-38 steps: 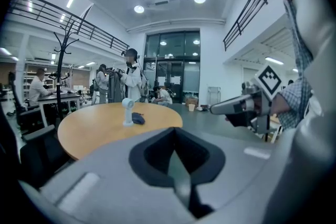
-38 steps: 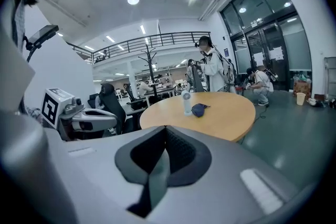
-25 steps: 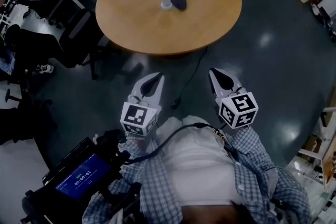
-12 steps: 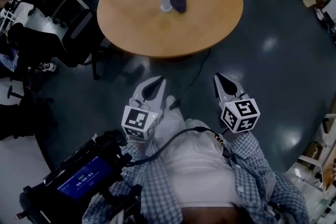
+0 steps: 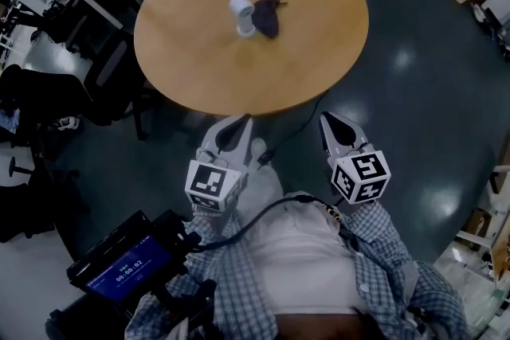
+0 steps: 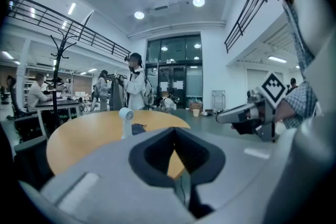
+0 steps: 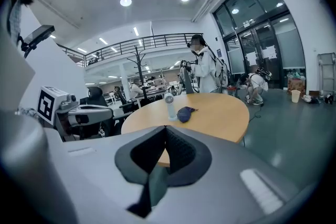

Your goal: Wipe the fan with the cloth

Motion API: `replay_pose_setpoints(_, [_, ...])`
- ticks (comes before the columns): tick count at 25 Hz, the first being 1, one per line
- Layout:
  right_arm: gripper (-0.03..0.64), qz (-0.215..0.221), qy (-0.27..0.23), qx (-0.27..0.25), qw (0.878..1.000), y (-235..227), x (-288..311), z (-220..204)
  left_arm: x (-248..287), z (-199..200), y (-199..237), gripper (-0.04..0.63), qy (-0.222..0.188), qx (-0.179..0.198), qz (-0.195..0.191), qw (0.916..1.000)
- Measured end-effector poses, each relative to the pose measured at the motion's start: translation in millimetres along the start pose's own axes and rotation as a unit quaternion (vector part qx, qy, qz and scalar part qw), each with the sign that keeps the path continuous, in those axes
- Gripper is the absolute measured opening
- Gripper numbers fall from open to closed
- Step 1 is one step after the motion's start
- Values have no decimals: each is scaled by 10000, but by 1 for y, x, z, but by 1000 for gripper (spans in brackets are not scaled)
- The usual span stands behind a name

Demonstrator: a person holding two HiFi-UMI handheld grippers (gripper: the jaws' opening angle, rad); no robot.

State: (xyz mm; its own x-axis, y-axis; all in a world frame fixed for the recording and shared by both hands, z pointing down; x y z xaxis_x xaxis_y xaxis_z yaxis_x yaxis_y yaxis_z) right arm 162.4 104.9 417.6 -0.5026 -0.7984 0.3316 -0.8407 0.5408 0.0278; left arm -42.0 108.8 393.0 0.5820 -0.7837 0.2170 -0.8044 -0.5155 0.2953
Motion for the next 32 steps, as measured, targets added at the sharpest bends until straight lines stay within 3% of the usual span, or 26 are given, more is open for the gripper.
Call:
replay_pose_setpoints(4, [3, -77, 43, -40, 10000, -11, 79, 29, 39, 21, 69, 0, 80, -28, -78, 9999])
replay_pose_setpoints(9, [3, -147, 27, -102, 9998, -18, 92, 40, 55, 23, 69, 0, 79, 88, -317, 9994])
replay_pose_setpoints(16, [3, -234, 334, -80, 9991, -19, 191, 69, 101, 45, 158, 0, 304, 43, -345, 9989])
replay_pose_setpoints(25, [3, -173, 720, 120, 9972, -40, 230, 55, 158, 34, 199, 2, 437, -4, -201, 9988])
replay_pose_setpoints(32, [3, 48, 991, 129, 9950, -50, 254, 37, 211, 17, 229, 152, 744, 156, -236, 9968])
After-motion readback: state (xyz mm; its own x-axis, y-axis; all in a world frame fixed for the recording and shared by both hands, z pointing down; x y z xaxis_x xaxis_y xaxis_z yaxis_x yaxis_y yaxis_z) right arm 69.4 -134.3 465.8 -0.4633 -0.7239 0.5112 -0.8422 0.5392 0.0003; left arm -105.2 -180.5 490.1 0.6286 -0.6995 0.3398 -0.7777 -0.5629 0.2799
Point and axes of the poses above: the fingertips, and each gripper's own axes: x forward along the fingers, y to its left, z out of its top, the point moved 5 cm from there along -x, backward along the fingers, and after that the axes turned 15 degrees about -x, right-handed, at the moved point
